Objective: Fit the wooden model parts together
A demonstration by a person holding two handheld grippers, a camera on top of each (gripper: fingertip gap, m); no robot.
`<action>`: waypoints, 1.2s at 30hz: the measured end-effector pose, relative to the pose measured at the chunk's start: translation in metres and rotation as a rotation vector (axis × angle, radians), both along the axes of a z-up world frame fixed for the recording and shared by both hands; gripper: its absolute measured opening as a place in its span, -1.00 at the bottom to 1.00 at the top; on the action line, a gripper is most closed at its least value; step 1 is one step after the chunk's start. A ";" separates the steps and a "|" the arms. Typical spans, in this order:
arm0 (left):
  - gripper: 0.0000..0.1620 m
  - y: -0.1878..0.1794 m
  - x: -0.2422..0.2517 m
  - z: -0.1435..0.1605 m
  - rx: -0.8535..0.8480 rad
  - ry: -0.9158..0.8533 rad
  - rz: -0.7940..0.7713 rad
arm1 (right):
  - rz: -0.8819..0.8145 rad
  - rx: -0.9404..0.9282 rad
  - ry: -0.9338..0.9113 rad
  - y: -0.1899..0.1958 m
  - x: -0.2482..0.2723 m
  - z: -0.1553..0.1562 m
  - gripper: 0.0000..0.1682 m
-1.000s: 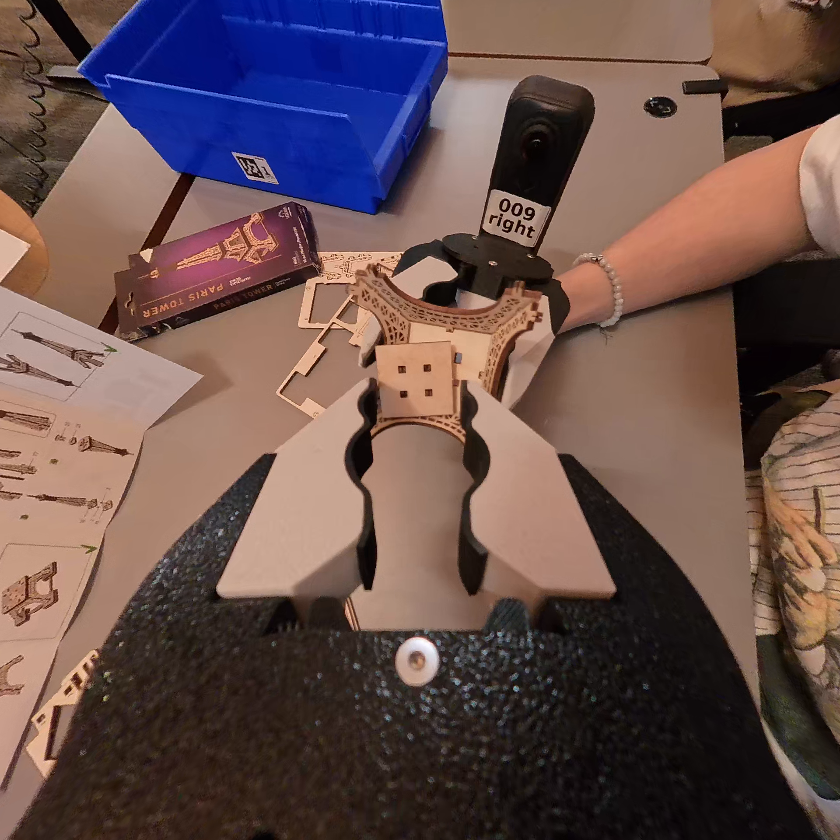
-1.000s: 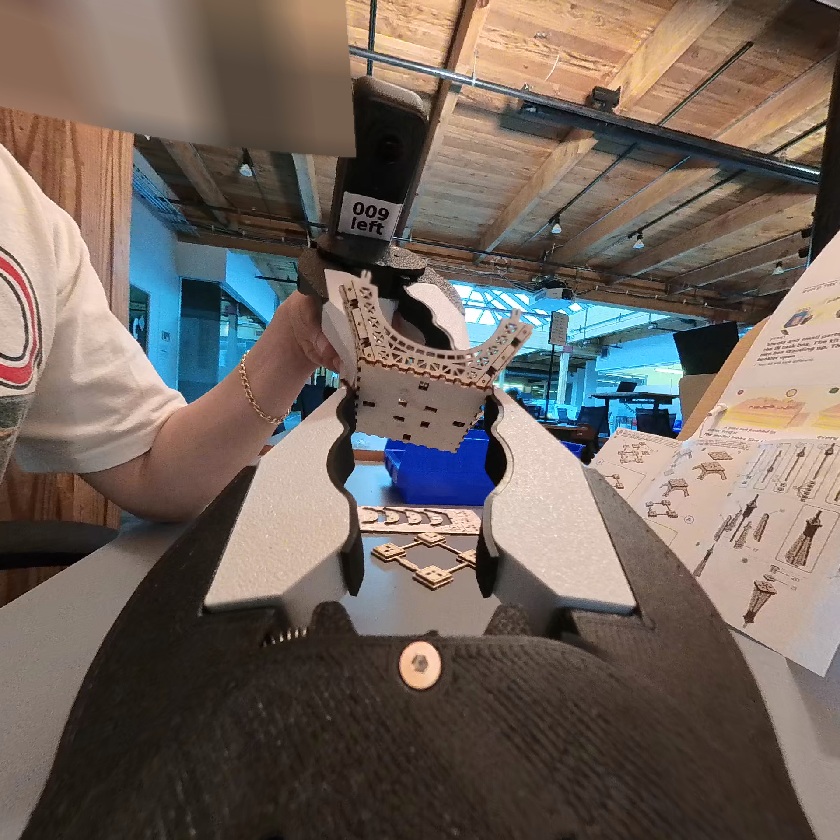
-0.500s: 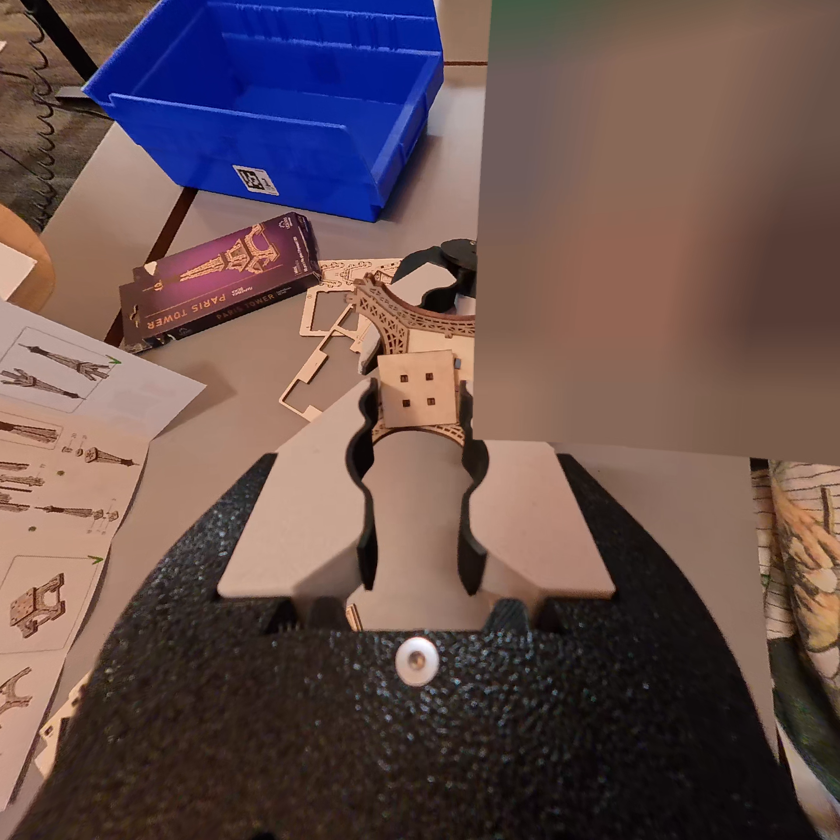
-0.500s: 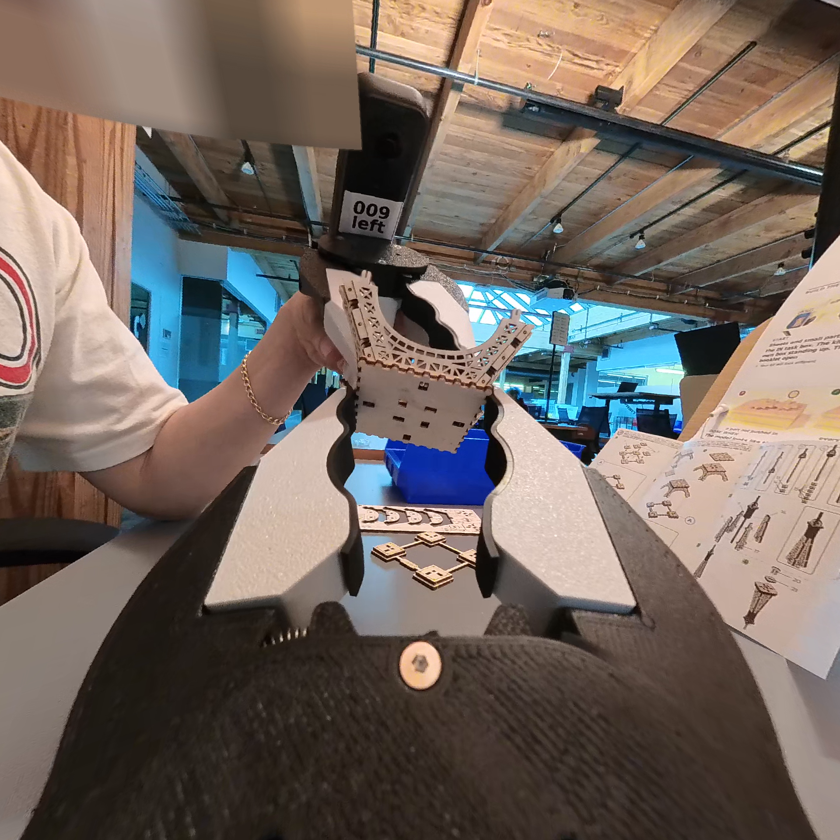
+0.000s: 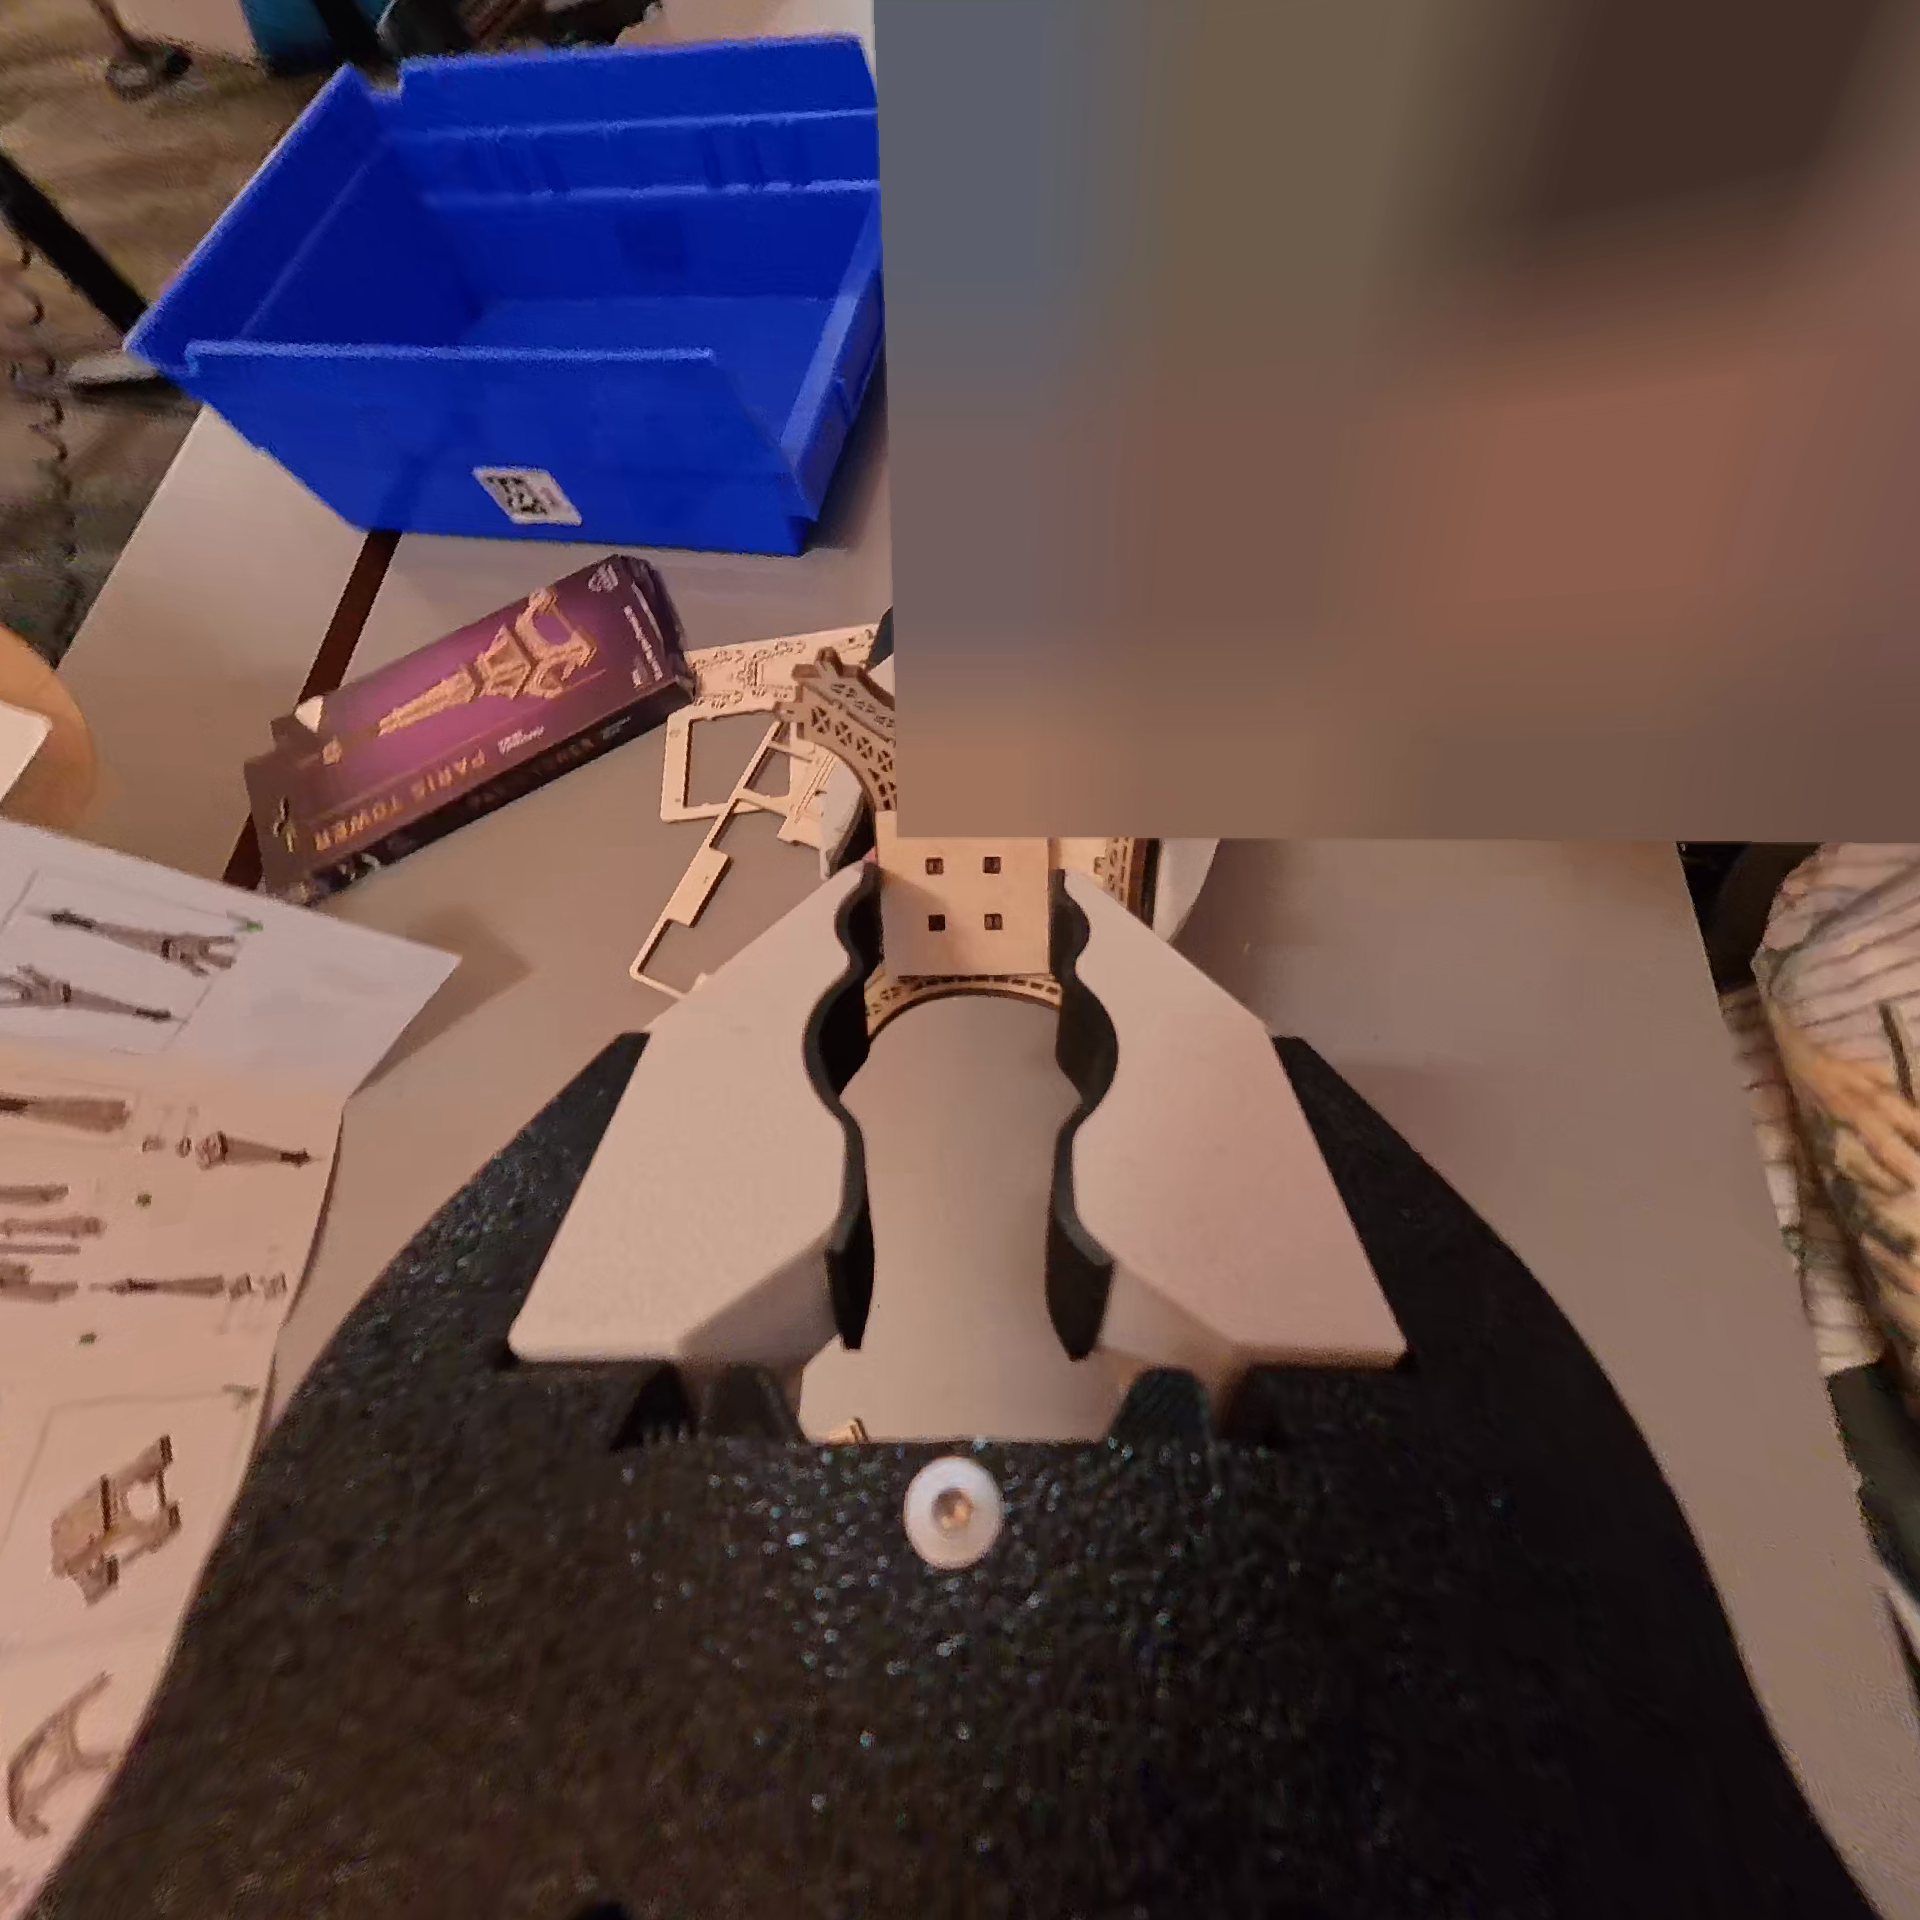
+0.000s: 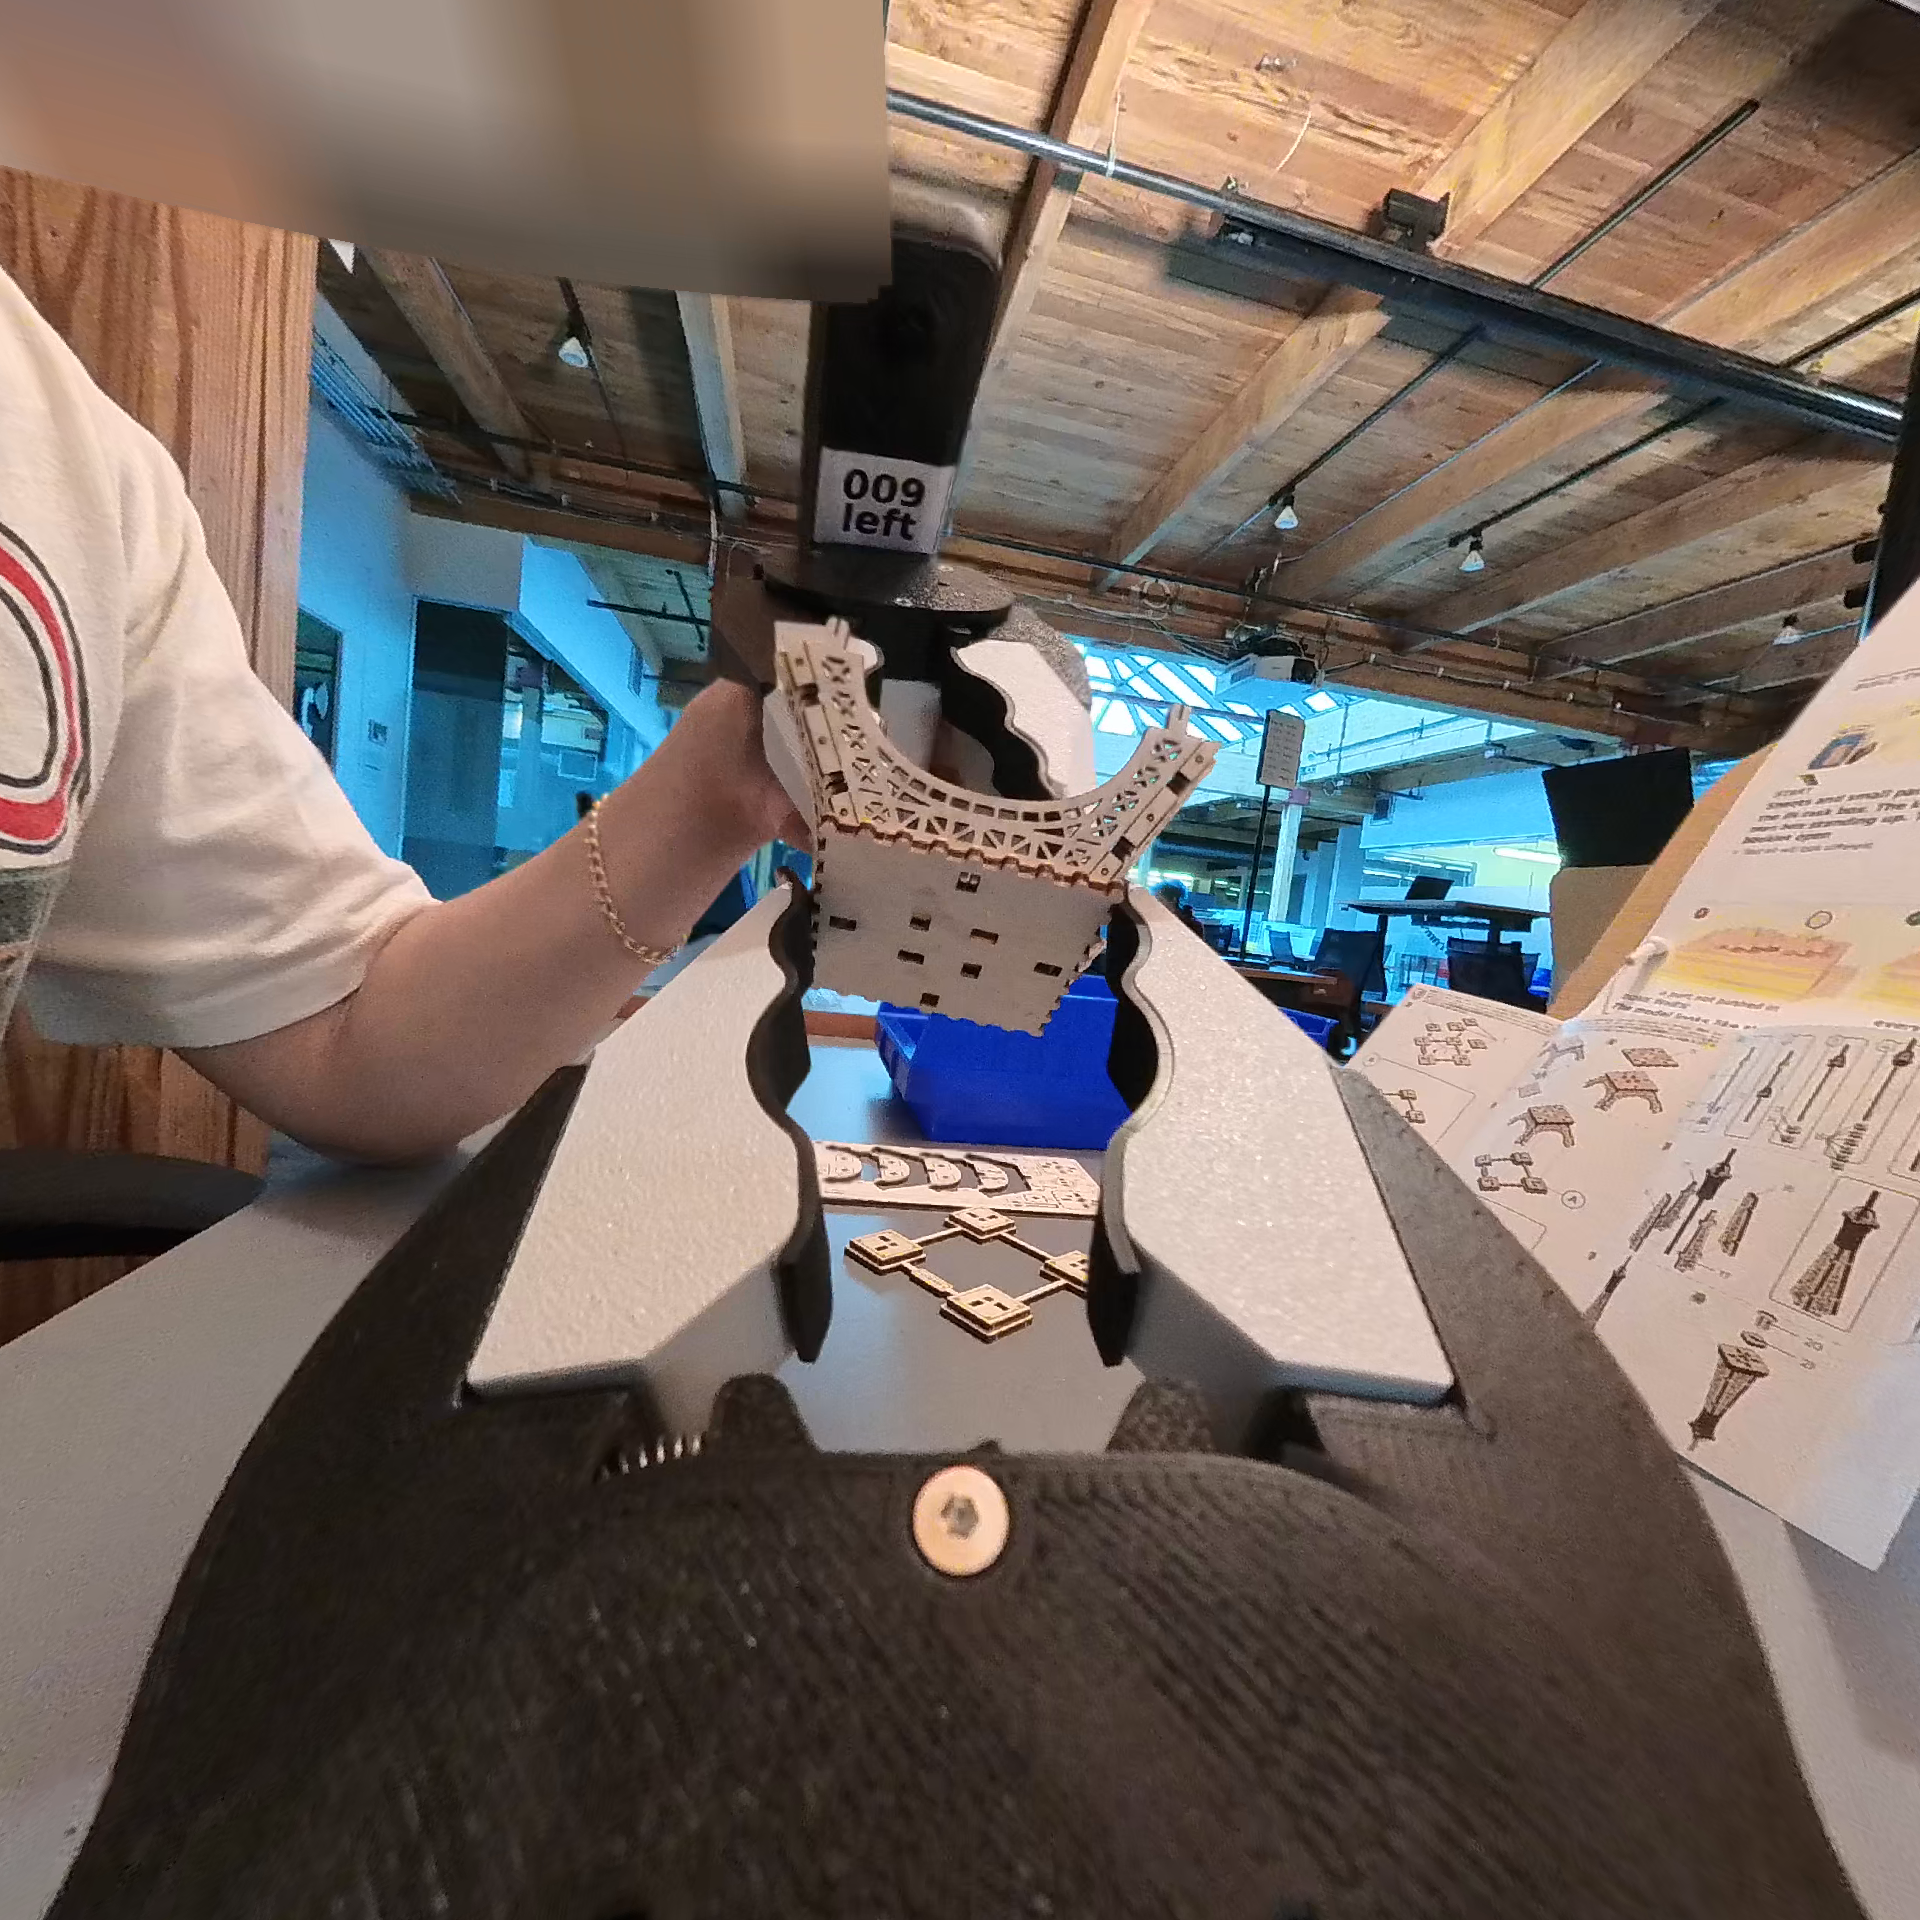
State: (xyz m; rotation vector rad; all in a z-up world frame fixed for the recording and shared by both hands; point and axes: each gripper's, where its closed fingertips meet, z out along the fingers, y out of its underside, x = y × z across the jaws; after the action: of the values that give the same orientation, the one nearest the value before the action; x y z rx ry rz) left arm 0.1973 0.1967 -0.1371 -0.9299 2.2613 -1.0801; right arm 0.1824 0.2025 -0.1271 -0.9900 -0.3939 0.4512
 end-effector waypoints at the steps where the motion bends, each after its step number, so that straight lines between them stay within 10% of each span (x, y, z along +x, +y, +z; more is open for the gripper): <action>1: -0.64 0.000 -0.001 0.000 0.000 -0.018 -0.032 | -0.002 -0.001 -0.008 0.000 -0.001 0.000 -0.35; 36: -0.64 -0.008 -0.013 -0.002 -0.035 -0.003 -0.167 | -0.026 -0.001 -0.085 0.000 -0.010 -0.004 -0.35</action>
State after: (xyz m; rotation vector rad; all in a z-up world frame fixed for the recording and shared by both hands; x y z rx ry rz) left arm 0.1840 0.1886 -0.1386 -0.7628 2.3585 -1.1941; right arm 0.1719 0.2025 -0.1312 -1.0167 -0.4570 0.3868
